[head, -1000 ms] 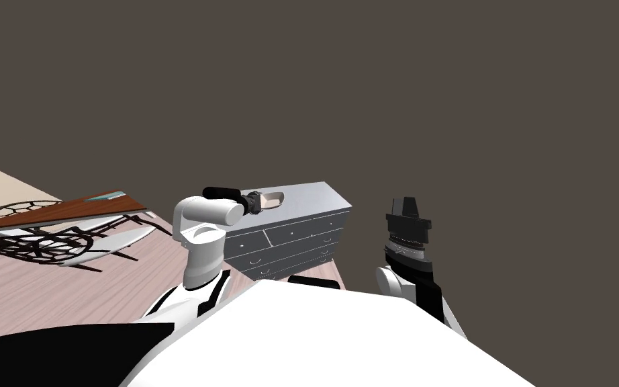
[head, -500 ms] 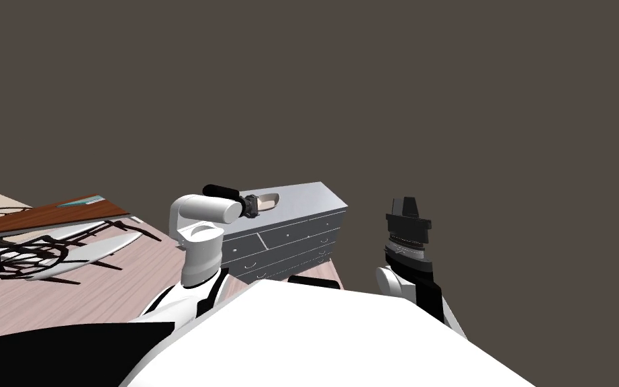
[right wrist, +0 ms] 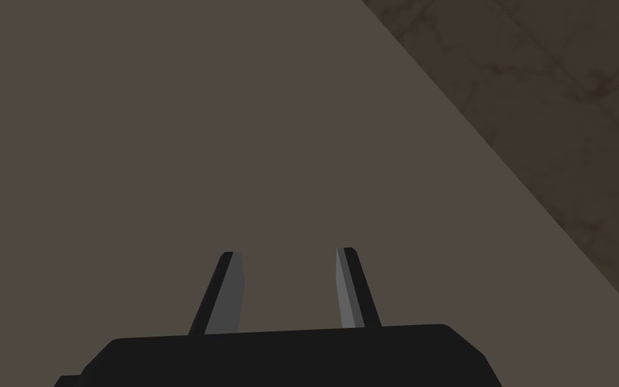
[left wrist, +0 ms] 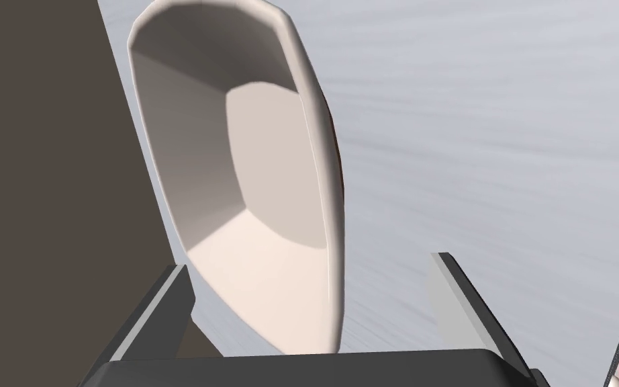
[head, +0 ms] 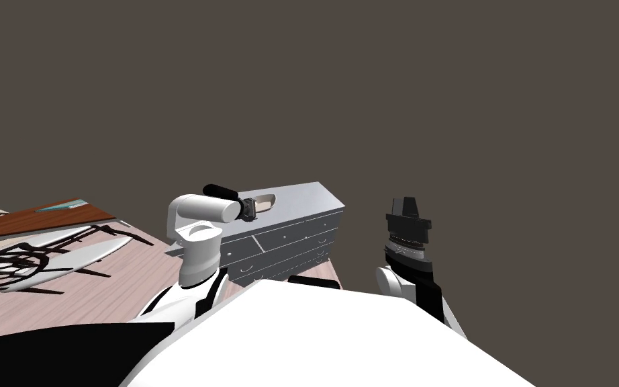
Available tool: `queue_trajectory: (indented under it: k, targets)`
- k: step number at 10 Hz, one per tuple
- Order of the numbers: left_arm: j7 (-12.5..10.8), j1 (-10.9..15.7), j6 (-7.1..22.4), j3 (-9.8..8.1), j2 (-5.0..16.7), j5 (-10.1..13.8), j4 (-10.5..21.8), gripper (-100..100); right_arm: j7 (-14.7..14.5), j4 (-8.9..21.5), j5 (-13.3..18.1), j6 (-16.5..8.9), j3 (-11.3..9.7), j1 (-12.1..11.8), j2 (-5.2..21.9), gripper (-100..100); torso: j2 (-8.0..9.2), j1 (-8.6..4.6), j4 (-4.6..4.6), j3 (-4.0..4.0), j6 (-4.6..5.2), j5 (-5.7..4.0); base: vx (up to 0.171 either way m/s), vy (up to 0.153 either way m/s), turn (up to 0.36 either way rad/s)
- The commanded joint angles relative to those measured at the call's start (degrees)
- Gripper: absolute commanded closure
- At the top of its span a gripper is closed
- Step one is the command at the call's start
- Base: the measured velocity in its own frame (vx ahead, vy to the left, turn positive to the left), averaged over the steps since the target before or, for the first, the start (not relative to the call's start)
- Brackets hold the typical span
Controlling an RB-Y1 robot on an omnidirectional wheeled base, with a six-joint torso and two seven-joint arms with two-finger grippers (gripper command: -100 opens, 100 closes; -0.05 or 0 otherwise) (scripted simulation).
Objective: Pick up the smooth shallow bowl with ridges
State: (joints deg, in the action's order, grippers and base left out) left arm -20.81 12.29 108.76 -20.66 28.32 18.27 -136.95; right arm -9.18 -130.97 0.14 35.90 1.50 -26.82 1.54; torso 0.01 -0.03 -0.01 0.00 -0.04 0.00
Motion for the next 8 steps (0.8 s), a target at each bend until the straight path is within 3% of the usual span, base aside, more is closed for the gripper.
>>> queue_trajectory:
  k: [1,5,6,7,8]
  targets:
    - [0.41,-0.11,-1.71,0.3,-0.18,-0.43,1.58,-100,0.0,0.0,0.0,0.0,0.0,0.0,0.0,0,0.0,0.0,0.0,0.0,0.0,0.0,0.0,0.0,0.0]
    - [1.36,-0.38,-5.71,1.01,-0.61,-1.43,5.28,-100,0.0,0.0,0.0,0.0,0.0,0.0,0.0,0,0.0,0.02,0.0,0.0,0.0,0.01,0.0,0.0,0.0]
    - [1.14,-0.3,-4.78,0.89,-0.52,-1.24,4.56,-100,0.0,0.0,0.0,0.0,0.0,0.0,0.0,0,0.0,0.03,0.0,0.0,0.0,0.01,0.0,0.0,0.0]
    - [1.19,-0.33,-5.04,0.92,-0.55,-1.28,4.65,100,0.0,0.0,0.0,0.0,0.0,0.0,0.0,0,0.01,0.02,0.0,0.01,0.0,0.0,0.0,0.0,0.0]
    - [1.18,-0.33,-5.01,0.92,-0.55,-1.28,4.64,100,0.0,0.0,0.0,0.0,0.0,0.0,0.0,0,0.02,0.02,0.01,0.01,0.0,0.0,0.0,0.0,0.0]
